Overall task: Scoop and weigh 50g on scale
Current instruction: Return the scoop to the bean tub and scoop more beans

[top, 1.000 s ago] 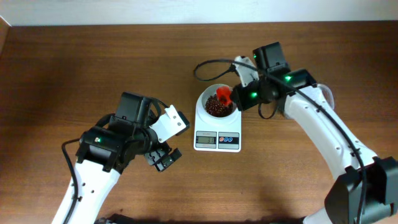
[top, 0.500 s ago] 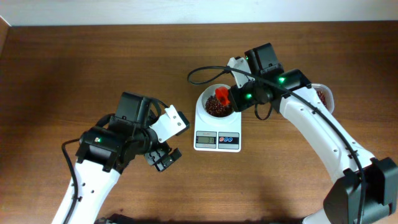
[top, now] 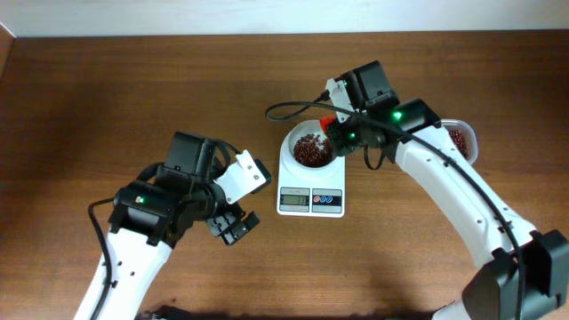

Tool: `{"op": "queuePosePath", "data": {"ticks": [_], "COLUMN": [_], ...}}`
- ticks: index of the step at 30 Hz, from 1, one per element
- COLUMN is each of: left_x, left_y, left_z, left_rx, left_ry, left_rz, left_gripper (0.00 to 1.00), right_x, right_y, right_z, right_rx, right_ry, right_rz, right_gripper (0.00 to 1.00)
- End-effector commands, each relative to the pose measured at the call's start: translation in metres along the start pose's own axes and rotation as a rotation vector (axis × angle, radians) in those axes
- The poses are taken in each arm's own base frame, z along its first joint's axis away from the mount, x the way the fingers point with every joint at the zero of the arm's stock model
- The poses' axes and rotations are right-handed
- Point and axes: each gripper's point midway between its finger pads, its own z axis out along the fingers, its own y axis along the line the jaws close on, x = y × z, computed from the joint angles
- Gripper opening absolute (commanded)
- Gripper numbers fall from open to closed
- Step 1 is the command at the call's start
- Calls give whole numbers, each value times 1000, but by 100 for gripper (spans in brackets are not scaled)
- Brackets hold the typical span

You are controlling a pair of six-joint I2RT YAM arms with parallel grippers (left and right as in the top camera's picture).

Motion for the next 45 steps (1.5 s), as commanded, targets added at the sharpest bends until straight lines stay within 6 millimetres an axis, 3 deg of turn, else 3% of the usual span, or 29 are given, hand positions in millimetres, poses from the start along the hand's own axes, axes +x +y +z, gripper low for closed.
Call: {"op": "queuePosePath", "data": {"ticks": [1,5,8,10,13,14,15,17,20,23,26,28,31,33,35,40,45], "left_x": [-6,-6,-6,-6,-6,-6,-6,-6,-6,-6,-6,-6,-6,-6,-6,-6,-6], "left_y": [0,0,0,0,0,0,0,0,0,0,0,0,0,0,0,0,0], "left_z": [-6,-6,-6,-6,-6,-6,-6,-6,-6,-6,-6,-6,-6,-6,-6,-6,-6], "left_rx": [-3,-3,-3,-4,-4,-3,-3,-4,-3,-3,-4,-3,-3,-4,-3,-3,-3], "left_ry": [-28,-28,-28,-27,-27,-28,-28,-27,-28,-28,-27,-28,-28,-27,-28,-28,-28], "left_rz": [15,15,15,15,15,15,15,15,15,15,15,15,15,15,15,15,15], "left_gripper": [99,99,99,99,99,99,99,99,99,99,99,99,99,99,99,99,99], "right_x": [-16,-12,-11,-9,-11,-15,-18,-13,33,71,86,96,100,104,103,101,115], "right_y": [7,18,8,21,13,2,-22,-60,-127,-168,-190,-196,-192,-194,-181,-177,-188], "right_z": [-19,-18,-18,-18,-24,-39,-63,-94,-119,-121,-111,-85,-45,-32,-19,-13,-1], "right_rx": [17,-33,50,15,32,53,117,220,381,423,435,410,311,298,197,103,92], "right_ry": [-63,-49,-40,-35,-43,-55,-77,-86,30,141,199,275,328,358,366,342,389], "right_rz": [-67,-72,-77,-98,-72,-52,-20,46,187,314,374,387,403,407,369,361,342], "right_gripper": [4,4,4,4,4,4,4,4,4,4,4,4,4,4,4,4,4]}}
